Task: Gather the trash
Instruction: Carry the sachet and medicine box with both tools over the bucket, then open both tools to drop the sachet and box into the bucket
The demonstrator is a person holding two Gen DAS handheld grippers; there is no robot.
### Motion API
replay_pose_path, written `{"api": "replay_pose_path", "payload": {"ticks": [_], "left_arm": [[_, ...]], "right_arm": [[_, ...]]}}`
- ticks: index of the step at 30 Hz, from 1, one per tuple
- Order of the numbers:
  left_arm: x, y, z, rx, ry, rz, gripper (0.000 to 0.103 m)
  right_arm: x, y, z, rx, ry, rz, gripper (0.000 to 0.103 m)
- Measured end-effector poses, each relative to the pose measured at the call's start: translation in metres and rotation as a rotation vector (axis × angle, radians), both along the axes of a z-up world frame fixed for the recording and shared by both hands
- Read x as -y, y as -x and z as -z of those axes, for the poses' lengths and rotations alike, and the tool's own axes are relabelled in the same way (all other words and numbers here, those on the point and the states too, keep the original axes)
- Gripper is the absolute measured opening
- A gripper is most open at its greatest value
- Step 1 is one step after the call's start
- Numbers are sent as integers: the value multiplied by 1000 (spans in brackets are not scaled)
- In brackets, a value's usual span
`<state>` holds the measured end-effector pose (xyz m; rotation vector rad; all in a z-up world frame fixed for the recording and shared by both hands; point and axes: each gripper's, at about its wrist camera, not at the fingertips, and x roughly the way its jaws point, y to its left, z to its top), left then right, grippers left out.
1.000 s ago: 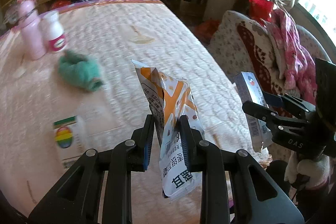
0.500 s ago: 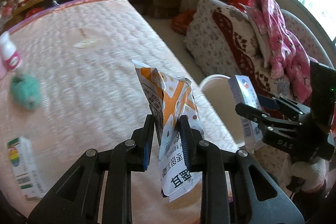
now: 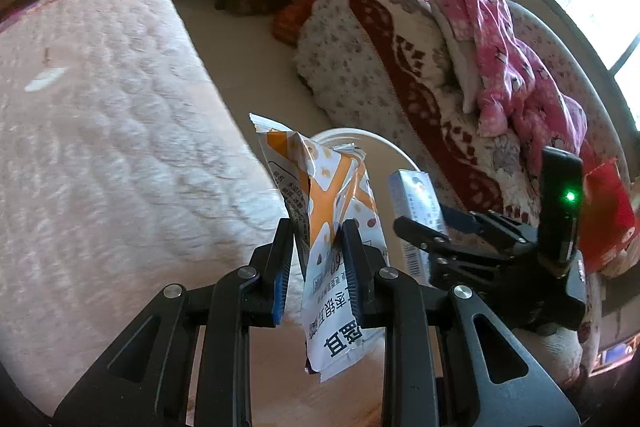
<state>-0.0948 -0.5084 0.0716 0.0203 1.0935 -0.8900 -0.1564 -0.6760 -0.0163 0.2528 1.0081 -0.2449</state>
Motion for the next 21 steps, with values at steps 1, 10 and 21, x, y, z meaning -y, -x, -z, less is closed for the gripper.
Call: {"api": "replay_pose_path", "payload": {"ticks": [1, 10, 21], "left_arm": [[4, 1, 1, -3, 3, 4, 23], [11, 4, 7, -25, 29, 30, 53], [-48, -1, 0, 15, -12, -62, 53]], "right_arm": [[4, 1, 3, -5, -3, 10, 50], [24, 5, 16, -25, -10, 73, 65], [-7, -2, 1, -5, 13, 8, 65]]}}
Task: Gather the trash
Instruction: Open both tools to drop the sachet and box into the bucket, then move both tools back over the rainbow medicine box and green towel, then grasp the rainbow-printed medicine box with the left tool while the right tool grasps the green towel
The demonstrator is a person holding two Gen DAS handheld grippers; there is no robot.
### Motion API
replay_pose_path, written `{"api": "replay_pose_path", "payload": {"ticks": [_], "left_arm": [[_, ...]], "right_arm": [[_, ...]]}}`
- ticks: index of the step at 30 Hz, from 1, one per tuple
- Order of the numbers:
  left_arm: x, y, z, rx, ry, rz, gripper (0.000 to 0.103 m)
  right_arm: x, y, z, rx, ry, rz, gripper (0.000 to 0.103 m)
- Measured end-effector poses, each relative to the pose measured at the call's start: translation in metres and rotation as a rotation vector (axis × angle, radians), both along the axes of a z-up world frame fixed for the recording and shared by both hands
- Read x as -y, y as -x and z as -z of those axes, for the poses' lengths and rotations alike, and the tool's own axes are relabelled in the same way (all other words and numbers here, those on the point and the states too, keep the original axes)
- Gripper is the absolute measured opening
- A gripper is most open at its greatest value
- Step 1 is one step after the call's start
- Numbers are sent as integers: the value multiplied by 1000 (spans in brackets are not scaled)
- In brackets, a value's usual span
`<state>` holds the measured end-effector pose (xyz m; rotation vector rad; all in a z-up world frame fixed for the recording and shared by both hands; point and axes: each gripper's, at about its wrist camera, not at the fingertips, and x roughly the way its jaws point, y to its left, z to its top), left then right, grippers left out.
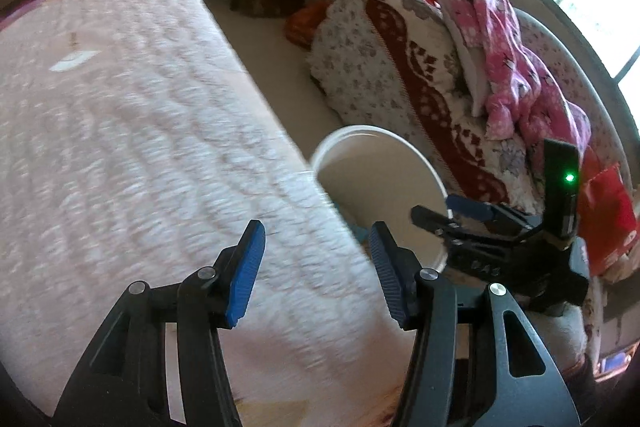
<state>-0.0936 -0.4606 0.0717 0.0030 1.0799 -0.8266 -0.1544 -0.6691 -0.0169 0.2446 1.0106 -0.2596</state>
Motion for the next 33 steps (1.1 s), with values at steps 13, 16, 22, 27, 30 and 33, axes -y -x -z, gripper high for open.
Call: {"api": "replay_pose_path", "payload": {"ticks": [13, 16, 22, 27, 30, 33], "left_arm": [[-138, -18, -13, 49, -79, -238, 53], [-170, -19, -16, 59, -93, -285, 54], [-230, -22, -13, 50, -114, -386, 56], [-266, -22, -11, 68, -148, -452, 57], [-278, -22, -9, 75, -161, -475, 57], [-283, -23, -4, 66, -165, -487, 57]], "right_arm": [[-85, -37, -39, 63, -15, -176, 69], [-111, -48, -42, 65, -26, -230, 69], [-162, -69, -41, 61, -52, -326, 70], [-204, -83, -36, 50, -78, -396, 71], [-224, -88, -33, 46, -86, -430, 71], [-241, -95, -33, 44, -92, -458, 71]]}}
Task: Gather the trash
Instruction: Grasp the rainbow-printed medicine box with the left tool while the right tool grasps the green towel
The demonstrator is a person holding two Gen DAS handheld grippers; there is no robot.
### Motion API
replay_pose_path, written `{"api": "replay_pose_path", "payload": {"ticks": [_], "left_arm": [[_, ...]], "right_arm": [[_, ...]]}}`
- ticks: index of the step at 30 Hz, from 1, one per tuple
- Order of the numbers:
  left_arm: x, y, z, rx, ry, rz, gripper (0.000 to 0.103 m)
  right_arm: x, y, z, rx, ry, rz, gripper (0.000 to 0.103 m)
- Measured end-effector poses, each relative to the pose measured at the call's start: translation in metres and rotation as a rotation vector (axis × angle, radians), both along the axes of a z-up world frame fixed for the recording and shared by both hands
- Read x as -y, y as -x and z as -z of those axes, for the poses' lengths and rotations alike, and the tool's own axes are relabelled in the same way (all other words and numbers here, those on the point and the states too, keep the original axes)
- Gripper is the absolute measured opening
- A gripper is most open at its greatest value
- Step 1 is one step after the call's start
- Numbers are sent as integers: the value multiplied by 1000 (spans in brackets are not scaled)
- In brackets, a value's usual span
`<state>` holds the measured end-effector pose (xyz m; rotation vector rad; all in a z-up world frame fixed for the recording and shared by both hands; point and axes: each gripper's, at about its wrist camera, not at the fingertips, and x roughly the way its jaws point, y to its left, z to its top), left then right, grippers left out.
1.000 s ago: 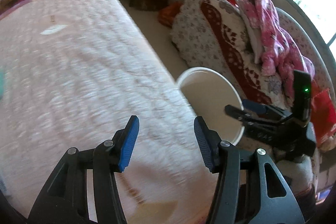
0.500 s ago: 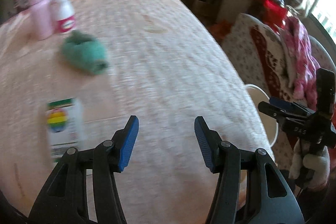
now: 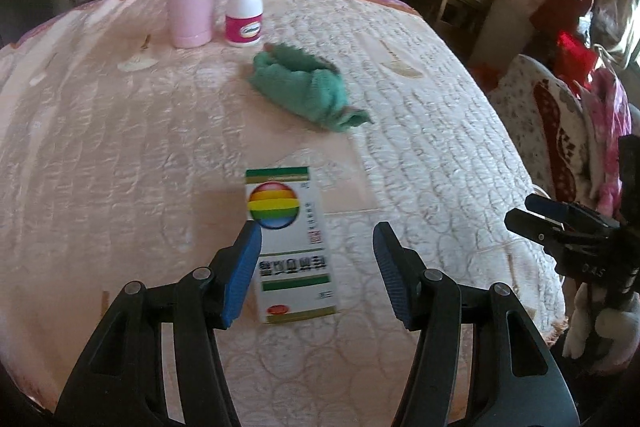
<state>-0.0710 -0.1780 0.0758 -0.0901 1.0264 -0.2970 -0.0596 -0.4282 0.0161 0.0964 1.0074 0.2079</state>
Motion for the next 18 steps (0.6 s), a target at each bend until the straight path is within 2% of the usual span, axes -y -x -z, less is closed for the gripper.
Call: {"api": "replay_pose_path", "payload": {"ticks": [18], "left_arm": [[0, -13, 35, -58, -14, -42, 57]], "right_arm": [[-42, -31, 5, -20, -19, -65, 72]]}}
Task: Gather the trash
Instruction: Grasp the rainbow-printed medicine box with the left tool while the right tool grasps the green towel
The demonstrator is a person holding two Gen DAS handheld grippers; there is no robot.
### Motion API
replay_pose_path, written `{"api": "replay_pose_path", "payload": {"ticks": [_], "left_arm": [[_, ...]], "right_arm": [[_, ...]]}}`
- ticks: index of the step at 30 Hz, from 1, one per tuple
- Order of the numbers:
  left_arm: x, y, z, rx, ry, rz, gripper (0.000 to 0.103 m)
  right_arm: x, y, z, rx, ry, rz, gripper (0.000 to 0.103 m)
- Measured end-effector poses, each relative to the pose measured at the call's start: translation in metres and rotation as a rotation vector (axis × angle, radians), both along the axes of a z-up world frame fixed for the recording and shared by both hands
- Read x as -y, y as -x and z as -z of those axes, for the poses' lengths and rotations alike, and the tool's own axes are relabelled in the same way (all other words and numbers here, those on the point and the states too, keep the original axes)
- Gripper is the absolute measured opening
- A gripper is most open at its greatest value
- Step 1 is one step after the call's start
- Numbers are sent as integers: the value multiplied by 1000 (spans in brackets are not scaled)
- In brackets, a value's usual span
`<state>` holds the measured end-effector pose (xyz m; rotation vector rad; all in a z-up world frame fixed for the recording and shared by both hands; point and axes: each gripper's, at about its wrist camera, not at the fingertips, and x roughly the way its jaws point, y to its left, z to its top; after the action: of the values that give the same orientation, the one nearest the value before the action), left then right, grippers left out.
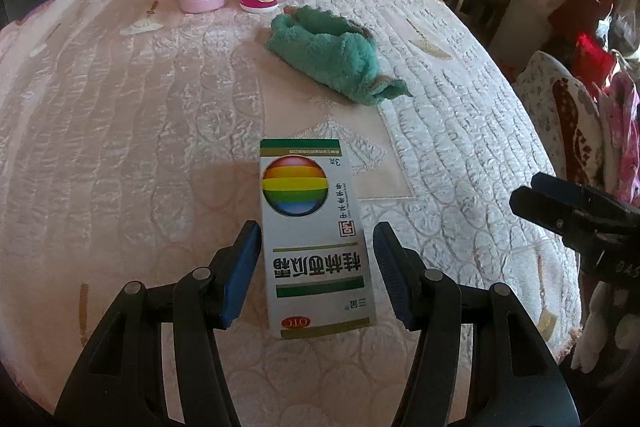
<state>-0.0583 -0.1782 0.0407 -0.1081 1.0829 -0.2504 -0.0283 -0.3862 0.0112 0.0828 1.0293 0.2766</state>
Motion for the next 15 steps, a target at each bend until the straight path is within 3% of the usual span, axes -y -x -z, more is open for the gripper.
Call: {"api": "replay_pose_path", "payload": {"ticks": [9, 15], "left_arm": [[9, -6, 11, 13, -62, 11, 57], [-8, -20, 11, 11, -34, 6, 52]], "right_arm": [[-29, -31, -4, 21, -9, -69, 72], [-56, -66, -7, 39, 5, -123, 73]]}}
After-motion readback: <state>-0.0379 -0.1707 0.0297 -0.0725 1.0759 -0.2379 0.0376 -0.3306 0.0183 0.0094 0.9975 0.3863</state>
